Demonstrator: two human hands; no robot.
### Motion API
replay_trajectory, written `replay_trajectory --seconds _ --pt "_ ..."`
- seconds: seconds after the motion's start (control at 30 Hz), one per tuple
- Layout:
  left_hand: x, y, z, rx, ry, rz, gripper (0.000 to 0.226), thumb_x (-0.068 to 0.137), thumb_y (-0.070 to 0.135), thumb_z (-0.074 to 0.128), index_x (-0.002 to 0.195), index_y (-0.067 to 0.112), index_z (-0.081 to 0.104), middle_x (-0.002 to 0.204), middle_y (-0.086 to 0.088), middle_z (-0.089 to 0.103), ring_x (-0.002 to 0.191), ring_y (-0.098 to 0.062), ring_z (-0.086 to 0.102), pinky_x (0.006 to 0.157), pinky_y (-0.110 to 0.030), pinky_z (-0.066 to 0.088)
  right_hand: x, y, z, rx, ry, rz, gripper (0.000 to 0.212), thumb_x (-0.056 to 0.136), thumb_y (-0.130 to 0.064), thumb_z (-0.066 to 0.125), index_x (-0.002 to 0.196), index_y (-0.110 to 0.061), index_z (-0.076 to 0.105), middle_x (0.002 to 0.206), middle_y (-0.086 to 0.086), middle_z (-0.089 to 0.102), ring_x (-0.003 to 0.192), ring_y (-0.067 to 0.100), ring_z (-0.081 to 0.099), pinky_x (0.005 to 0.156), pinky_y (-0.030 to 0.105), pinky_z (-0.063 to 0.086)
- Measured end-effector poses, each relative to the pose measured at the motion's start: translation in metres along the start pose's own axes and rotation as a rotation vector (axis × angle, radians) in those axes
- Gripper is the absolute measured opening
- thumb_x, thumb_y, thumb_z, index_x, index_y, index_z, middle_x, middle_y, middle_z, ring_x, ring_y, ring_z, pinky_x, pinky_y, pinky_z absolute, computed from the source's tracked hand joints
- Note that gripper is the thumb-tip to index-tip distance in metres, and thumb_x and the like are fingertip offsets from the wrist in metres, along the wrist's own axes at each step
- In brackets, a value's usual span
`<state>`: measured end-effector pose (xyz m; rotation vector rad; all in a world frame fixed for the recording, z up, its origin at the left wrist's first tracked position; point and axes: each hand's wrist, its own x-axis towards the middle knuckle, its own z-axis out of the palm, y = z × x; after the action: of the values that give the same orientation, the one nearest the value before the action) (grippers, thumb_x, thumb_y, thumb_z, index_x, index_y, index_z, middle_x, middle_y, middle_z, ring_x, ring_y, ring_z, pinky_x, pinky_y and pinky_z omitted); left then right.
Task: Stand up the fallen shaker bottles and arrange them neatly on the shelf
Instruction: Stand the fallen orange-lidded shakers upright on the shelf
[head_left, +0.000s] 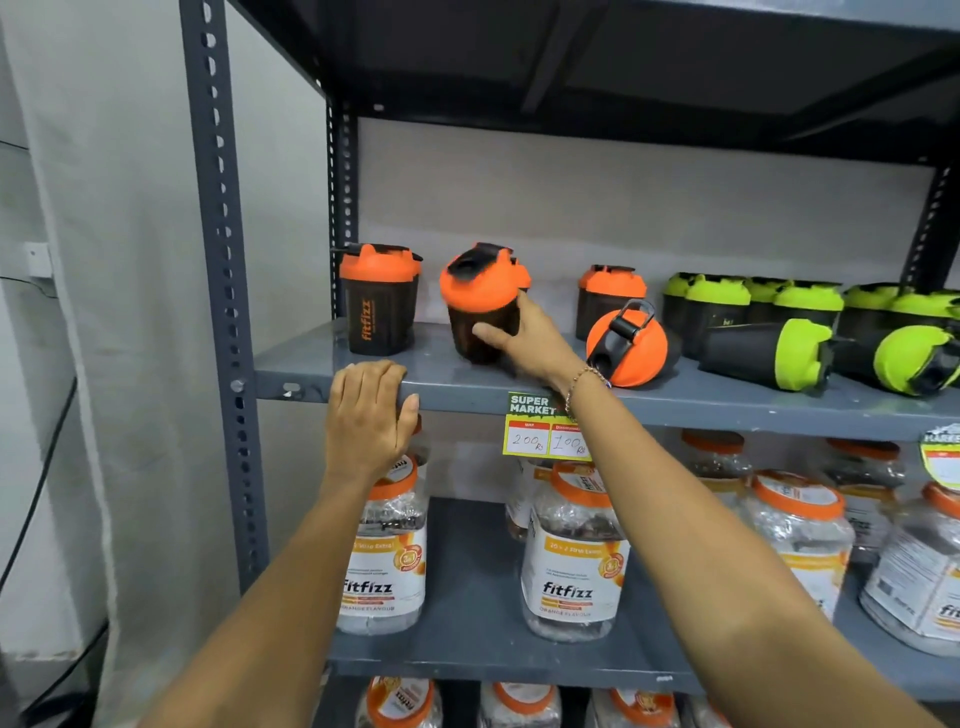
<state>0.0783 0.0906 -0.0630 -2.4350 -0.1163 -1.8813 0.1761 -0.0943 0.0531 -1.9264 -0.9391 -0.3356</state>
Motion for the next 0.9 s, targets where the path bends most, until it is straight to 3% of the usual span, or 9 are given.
replay_trajectory --seconds 0.17,0.37,0.53,0.7,0.9 --pt "-0.0010 0.0015 0.0003 0.005 -0.013 -0.018 0.039 0.091 0.036 0.040 0.111 0.007 0.057 0.108 -0.013 0.062 0.103 -0.027 0.050 0.100 -0.039 0.031 0.0038 0.0043 -0.0023 0.251 0.036 0.184 0.068 0.087 -0.030 0.062 0.136 -0.005 0.021 0.142 0.014 0.045 0.128 0.027 0.046 0.108 0.042 0.039" --pt "-0.0010 0.0004 0.0022 -0.001 -0.007 -0.024 0.038 0.090 0.035 0.041 0.110 0.007 0.057 0.107 -0.013 0.062 0.104 -0.025 0.045 0.102 -0.038 0.029 0.0031 0.0051 -0.0006 0.424 -0.059 0.244 0.057 0.092 -0.022 0.056 0.138 -0.006 0.028 0.142 0.015 0.047 0.129 0.029 0.047 0.108 0.050 0.039" --pt "-0.0011 0.0005 0.0027 0.004 -0.012 -0.028 0.038 0.090 0.036 0.040 0.111 0.008 0.056 0.107 -0.012 0.062 0.104 -0.024 0.045 0.102 -0.038 0.029 -0.0004 0.0041 -0.0022 0.400 -0.104 0.241 0.051 0.094 -0.024 0.052 0.138 -0.007 0.031 0.143 0.013 0.046 0.129 0.026 0.046 0.108 0.043 0.040" --pt "-0.0014 0.0014 0.0007 0.002 -0.015 -0.026 0.038 0.091 0.036 0.040 0.110 0.008 0.057 0.107 -0.012 0.062 0.104 -0.025 0.048 0.102 -0.039 0.030 0.0002 0.0074 -0.0020 0.106 -0.152 0.301 0.083 0.074 -0.021 0.077 0.139 -0.009 0.027 0.143 0.012 0.047 0.130 0.030 0.046 0.110 0.049 0.038" --pt "-0.0013 0.0022 -0.0006 0.002 -0.021 -0.035 0.038 0.090 0.036 0.041 0.110 0.008 0.057 0.108 -0.012 0.061 0.104 -0.025 0.047 0.102 -0.039 0.029 0.0062 0.0020 -0.0007 0.037 -0.148 0.359 0.061 0.076 -0.010 0.075 0.130 -0.004 0.046 0.133 0.016 0.057 0.124 0.031 0.052 0.108 0.047 0.041"
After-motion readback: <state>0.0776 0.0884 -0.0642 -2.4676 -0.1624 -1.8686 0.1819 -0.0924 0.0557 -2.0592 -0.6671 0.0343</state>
